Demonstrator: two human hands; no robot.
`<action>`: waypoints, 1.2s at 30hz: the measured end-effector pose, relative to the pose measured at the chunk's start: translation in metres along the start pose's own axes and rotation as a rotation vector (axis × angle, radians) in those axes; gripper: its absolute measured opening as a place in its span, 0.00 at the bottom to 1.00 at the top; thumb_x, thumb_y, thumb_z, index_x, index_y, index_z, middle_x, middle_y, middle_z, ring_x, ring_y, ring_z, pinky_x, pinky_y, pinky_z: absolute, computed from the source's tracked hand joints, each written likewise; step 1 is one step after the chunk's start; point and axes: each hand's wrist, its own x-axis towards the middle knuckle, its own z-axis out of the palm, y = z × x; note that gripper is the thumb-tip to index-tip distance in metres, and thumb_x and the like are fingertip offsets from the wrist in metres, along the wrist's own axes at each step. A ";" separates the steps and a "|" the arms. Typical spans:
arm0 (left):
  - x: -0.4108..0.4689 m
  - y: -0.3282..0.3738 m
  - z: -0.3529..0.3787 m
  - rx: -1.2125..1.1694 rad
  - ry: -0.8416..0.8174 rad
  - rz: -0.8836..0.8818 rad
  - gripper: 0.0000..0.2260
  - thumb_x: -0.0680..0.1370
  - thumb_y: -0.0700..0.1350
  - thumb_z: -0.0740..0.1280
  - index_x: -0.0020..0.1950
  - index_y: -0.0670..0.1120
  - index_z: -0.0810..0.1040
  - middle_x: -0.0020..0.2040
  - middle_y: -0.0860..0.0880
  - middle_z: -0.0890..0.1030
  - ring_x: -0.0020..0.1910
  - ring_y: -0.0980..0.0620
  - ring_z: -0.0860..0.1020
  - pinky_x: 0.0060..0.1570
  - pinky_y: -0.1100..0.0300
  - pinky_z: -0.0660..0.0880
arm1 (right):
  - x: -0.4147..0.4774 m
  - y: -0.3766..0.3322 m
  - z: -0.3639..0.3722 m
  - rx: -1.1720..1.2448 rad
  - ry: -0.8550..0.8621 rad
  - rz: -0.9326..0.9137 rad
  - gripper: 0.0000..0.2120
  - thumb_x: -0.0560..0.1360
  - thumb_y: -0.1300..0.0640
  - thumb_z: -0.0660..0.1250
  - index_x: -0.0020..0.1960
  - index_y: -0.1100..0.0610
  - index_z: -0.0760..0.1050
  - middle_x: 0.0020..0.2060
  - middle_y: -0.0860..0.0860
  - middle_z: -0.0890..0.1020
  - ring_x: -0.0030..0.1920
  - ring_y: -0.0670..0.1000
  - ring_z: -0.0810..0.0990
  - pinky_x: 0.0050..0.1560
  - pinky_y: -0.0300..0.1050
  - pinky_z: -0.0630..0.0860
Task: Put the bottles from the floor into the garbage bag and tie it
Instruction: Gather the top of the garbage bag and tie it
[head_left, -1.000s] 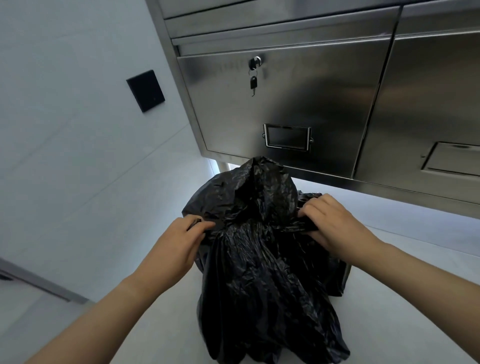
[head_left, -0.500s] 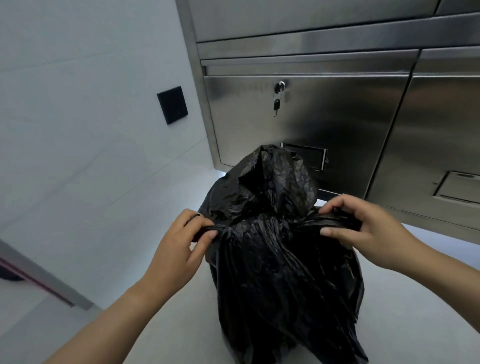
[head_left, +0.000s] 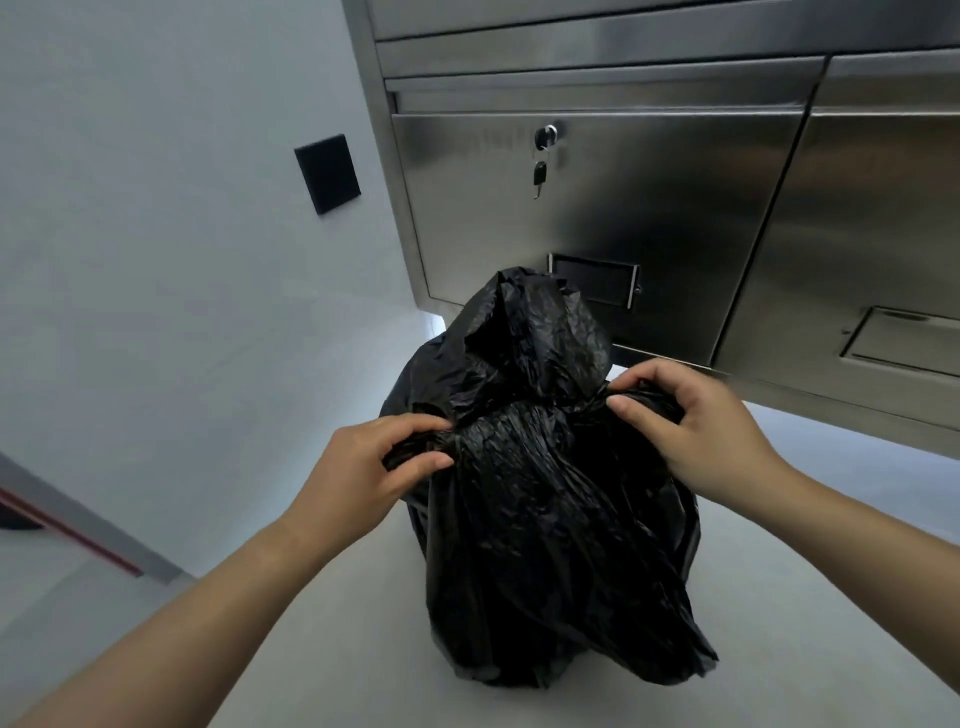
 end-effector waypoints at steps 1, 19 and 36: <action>-0.001 -0.001 0.002 -0.026 -0.006 -0.015 0.11 0.68 0.57 0.68 0.48 0.59 0.81 0.39 0.71 0.79 0.38 0.71 0.76 0.41 0.79 0.67 | -0.001 0.004 0.000 0.014 -0.009 0.017 0.03 0.71 0.49 0.69 0.43 0.41 0.76 0.42 0.34 0.81 0.43 0.36 0.78 0.41 0.24 0.69; 0.017 0.006 0.026 -0.095 -0.001 -0.252 0.06 0.72 0.47 0.72 0.36 0.57 0.80 0.33 0.61 0.82 0.32 0.58 0.80 0.36 0.67 0.74 | -0.010 0.035 -0.022 -0.030 -0.029 0.295 0.06 0.74 0.56 0.69 0.38 0.51 0.77 0.32 0.45 0.81 0.32 0.39 0.76 0.35 0.29 0.69; 0.045 0.033 0.010 0.160 0.263 -0.040 0.02 0.70 0.47 0.72 0.41 0.53 0.80 0.37 0.60 0.80 0.37 0.62 0.78 0.39 0.75 0.69 | 0.017 -0.017 -0.027 0.085 0.249 -0.033 0.33 0.67 0.43 0.70 0.70 0.44 0.64 0.48 0.38 0.82 0.53 0.40 0.79 0.54 0.33 0.73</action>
